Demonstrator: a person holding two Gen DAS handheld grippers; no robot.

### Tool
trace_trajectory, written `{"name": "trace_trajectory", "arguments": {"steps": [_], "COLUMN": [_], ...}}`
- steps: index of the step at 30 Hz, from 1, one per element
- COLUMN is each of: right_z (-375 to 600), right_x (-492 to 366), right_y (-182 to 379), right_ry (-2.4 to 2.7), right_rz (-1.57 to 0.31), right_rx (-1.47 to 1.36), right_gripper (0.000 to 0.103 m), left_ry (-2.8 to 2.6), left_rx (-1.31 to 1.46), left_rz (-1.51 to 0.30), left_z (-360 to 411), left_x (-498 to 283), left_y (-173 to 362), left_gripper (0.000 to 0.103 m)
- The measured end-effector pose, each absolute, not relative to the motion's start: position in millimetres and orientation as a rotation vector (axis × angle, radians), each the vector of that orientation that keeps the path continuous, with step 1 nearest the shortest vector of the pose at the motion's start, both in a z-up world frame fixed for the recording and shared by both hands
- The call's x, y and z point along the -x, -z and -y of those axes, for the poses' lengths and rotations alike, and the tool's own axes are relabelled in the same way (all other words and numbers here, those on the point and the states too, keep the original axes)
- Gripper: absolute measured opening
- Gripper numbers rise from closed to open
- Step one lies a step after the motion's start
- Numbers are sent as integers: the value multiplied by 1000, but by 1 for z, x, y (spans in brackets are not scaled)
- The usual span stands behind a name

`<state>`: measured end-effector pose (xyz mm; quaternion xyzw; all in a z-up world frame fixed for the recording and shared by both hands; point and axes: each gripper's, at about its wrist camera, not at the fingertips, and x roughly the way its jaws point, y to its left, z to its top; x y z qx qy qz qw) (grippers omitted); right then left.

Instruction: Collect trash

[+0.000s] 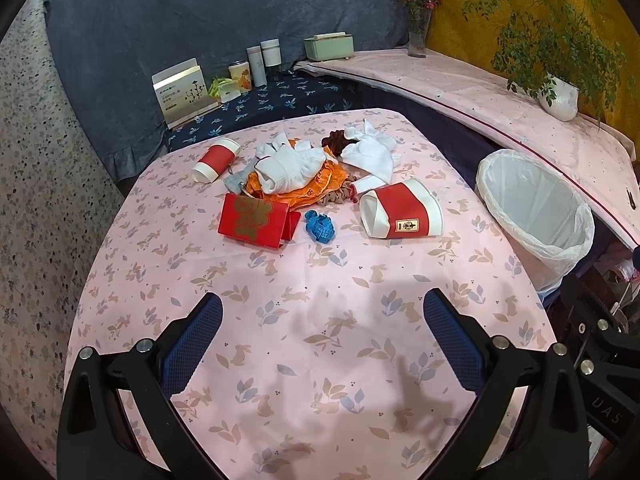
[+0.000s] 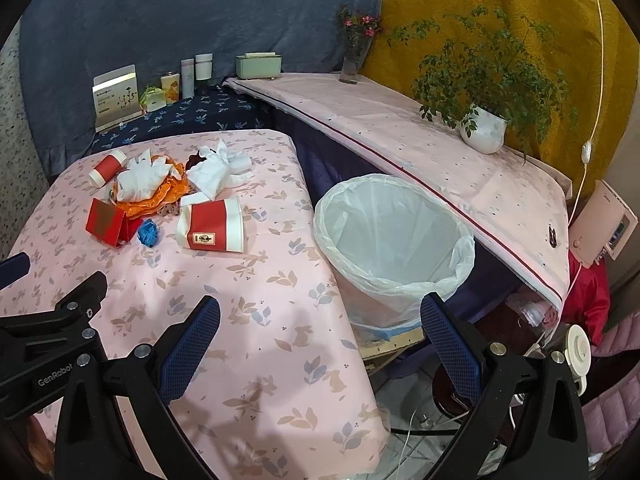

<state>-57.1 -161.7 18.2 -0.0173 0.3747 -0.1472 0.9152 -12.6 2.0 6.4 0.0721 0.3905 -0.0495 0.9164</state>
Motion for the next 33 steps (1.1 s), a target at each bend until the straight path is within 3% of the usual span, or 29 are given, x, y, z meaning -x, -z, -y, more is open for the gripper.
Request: {"name": "trace_trajectory", "arguments": {"steps": [33], "right_z": [135], "right_x": [-13], "right_y": [26], "right_ry": [217], "right_rz": [-773], "right_rx": [10], "right_gripper": [96], "left_ry": [4], "left_rx": [-52], "left_rz": [-861], "left_z": [-62], "left_x": [-61], "left_y": [37], "left_gripper": [96]}}
